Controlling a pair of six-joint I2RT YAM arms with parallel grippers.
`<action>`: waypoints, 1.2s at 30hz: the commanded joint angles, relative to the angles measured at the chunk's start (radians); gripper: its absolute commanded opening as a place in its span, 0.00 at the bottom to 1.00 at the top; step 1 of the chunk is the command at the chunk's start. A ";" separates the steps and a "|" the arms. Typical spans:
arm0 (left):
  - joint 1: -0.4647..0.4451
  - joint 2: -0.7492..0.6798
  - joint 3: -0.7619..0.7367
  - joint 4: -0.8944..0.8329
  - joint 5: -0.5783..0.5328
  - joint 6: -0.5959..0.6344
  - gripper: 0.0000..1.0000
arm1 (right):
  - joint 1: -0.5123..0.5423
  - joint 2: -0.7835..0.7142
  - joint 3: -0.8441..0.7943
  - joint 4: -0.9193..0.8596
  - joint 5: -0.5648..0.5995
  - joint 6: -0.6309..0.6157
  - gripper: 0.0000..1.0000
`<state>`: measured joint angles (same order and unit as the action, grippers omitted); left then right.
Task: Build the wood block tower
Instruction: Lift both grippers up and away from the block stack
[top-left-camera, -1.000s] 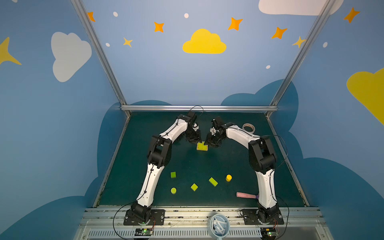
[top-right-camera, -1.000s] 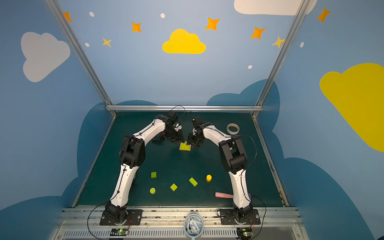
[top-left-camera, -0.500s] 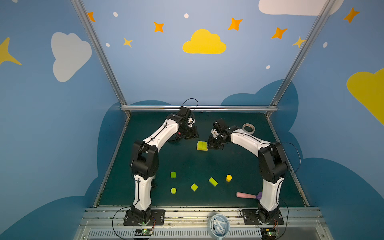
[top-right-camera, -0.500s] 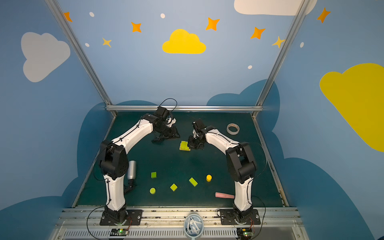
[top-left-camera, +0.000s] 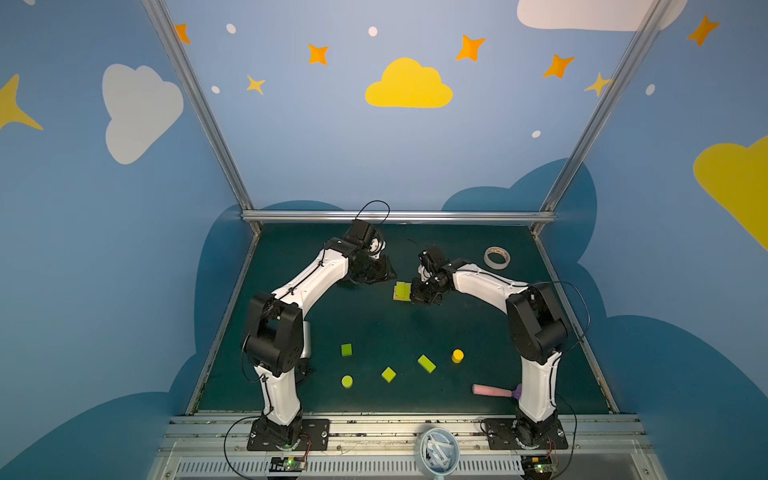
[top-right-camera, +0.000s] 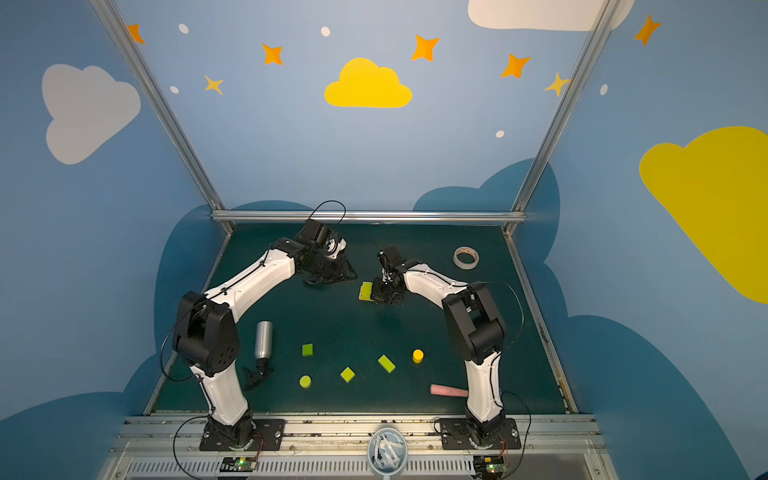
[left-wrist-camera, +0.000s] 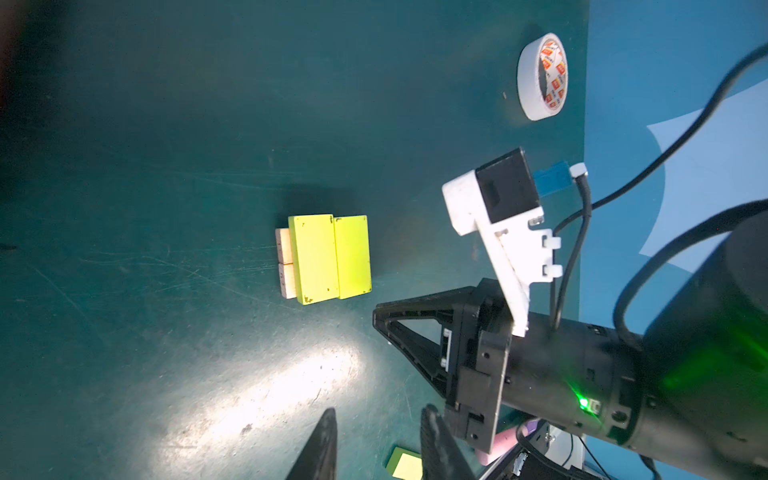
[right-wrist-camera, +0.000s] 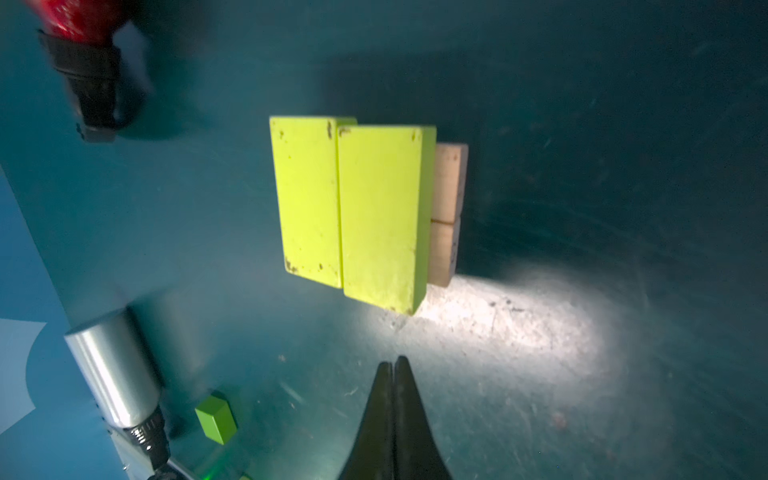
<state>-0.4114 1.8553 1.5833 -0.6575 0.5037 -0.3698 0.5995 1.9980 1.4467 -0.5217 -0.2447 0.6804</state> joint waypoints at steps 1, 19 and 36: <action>0.002 -0.025 -0.006 0.014 0.010 -0.004 0.35 | 0.004 0.029 -0.003 0.028 0.011 0.017 0.00; 0.003 -0.021 -0.006 0.013 0.015 -0.003 0.35 | 0.011 0.054 0.031 0.021 0.031 0.020 0.00; 0.002 -0.020 -0.007 0.010 0.020 -0.003 0.35 | 0.008 0.065 0.047 0.017 0.033 0.020 0.00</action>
<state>-0.4114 1.8553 1.5833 -0.6456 0.5114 -0.3756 0.6060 2.0480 1.4681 -0.4953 -0.2241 0.6994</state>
